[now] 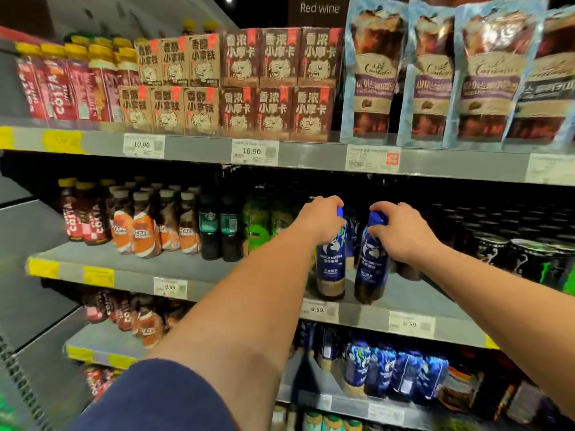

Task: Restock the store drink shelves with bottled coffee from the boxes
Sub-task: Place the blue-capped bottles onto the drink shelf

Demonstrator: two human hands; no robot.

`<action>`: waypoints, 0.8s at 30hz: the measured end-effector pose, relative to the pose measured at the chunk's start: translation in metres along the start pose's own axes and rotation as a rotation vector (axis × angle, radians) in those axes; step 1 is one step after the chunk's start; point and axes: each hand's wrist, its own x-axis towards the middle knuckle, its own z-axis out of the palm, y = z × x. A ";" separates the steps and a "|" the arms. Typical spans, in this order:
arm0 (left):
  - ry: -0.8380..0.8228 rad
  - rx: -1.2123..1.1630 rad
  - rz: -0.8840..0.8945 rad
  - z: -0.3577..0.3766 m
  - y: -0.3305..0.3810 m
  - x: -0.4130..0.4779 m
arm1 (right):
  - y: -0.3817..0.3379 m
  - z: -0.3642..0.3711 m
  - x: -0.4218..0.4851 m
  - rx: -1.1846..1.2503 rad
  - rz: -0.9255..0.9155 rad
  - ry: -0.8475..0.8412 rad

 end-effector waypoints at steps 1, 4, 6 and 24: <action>-0.009 0.000 -0.003 0.002 0.000 0.005 | 0.003 0.002 0.005 0.010 0.011 0.000; -0.044 0.017 0.021 0.009 0.000 0.022 | 0.012 0.008 0.014 0.025 0.060 0.004; -0.071 0.038 0.042 0.015 -0.001 0.030 | 0.018 0.012 0.017 0.017 0.080 -0.026; -0.051 -0.573 -0.268 0.136 -0.055 -0.009 | 0.073 0.102 -0.035 0.557 0.388 0.050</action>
